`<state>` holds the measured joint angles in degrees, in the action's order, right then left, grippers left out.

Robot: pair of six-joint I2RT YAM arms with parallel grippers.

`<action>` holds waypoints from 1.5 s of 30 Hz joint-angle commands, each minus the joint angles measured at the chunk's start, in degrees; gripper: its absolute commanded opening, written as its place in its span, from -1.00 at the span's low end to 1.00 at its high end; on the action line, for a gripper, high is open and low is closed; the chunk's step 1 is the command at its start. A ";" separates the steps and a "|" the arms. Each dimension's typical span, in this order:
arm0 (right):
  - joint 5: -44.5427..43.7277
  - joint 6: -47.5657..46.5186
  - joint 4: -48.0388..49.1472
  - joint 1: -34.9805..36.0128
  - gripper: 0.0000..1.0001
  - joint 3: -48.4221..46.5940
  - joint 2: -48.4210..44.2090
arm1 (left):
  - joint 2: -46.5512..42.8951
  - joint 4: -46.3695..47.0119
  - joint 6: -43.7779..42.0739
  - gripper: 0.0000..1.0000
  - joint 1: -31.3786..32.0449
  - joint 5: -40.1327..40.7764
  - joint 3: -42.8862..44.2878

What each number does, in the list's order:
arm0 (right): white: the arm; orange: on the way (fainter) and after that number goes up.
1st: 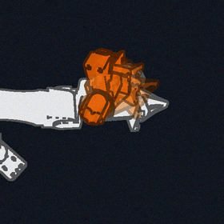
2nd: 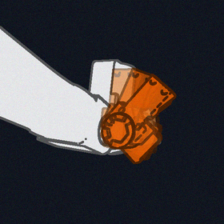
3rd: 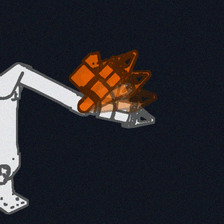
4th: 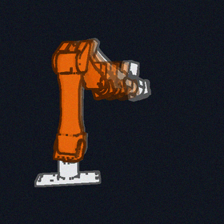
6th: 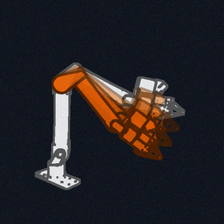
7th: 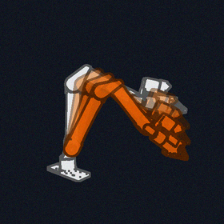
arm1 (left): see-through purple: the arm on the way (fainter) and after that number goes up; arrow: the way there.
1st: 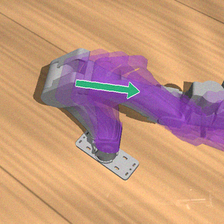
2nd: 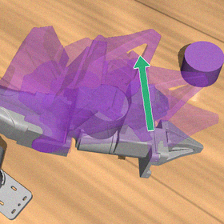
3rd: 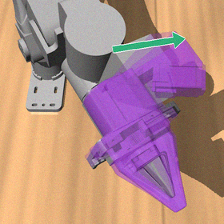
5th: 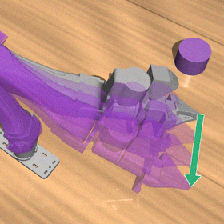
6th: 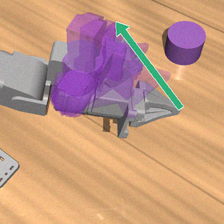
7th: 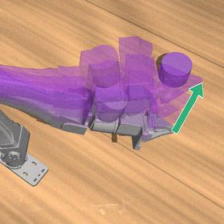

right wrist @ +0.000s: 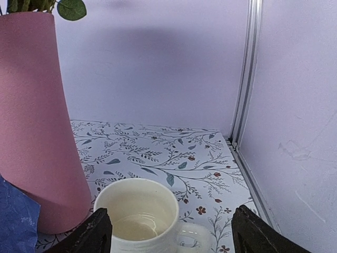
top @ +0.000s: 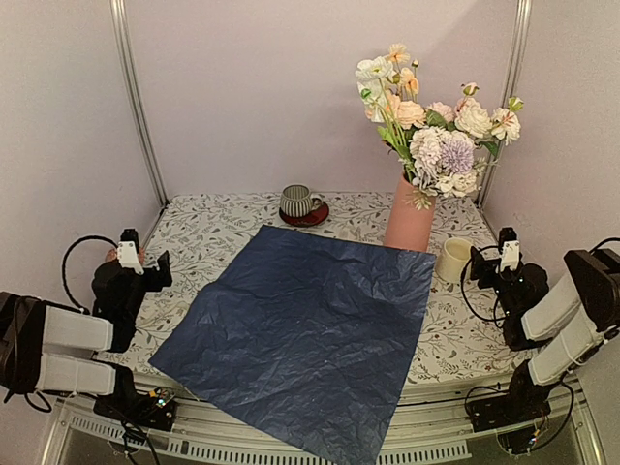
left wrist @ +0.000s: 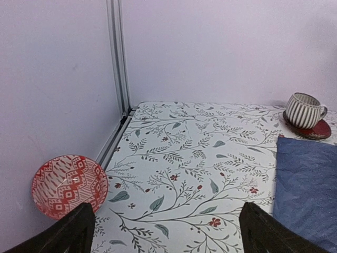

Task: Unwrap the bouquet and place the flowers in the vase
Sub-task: Reset both arms

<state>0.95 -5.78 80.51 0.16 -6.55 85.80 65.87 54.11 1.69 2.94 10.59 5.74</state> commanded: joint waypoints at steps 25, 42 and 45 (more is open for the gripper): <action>-0.94 2.98 -4.89 -0.38 0.97 -6.64 2.37 | 22.18 18.69 -5.28 0.96 -2.07 -10.47 8.52; -0.62 3.06 -5.36 -0.42 0.97 -6.93 2.53 | 22.73 19.37 -4.92 0.96 -2.31 -9.26 8.76; -0.53 3.04 -5.37 -0.43 0.97 -6.99 2.46 | 22.73 19.36 -4.94 0.96 -2.24 -9.21 8.76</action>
